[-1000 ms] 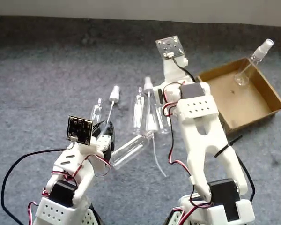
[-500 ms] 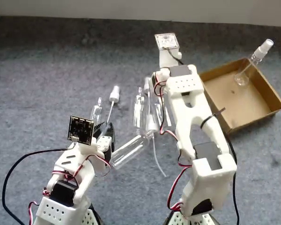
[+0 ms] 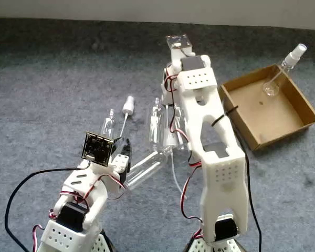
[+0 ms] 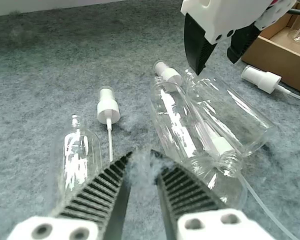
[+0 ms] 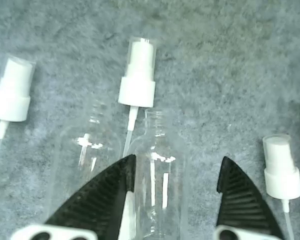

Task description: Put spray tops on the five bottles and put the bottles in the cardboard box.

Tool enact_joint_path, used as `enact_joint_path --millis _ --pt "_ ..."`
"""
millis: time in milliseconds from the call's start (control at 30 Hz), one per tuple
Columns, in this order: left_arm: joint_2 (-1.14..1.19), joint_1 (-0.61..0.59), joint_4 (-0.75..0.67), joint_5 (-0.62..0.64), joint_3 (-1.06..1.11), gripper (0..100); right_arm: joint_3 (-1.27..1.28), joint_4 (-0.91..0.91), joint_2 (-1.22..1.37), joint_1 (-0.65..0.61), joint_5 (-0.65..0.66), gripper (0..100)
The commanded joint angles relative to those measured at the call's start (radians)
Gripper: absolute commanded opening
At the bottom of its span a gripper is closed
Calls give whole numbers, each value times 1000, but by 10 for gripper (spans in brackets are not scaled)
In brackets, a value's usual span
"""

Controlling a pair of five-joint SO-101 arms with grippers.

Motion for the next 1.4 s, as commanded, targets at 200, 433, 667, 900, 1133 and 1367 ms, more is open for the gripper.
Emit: enact_joint_path --millis 200,433,667,900,1133,1367 --pt "-12 19 -15 -8 -10 7 -179 71 113 -12 -9 231" --pt "-12 19 -20 -9 19 7 -179 71 163 -12 -6 231" --pt "-12 21 -20 -9 19 7 -180 73 160 -12 -8 232" --pt "-12 21 -20 -9 19 7 -180 147 159 -24 -9 289" --pt "-12 21 -20 -9 19 7 -180 188 165 -35 -9 321" --pt "-12 21 -20 -9 19 7 -180 183 170 -36 -6 321"
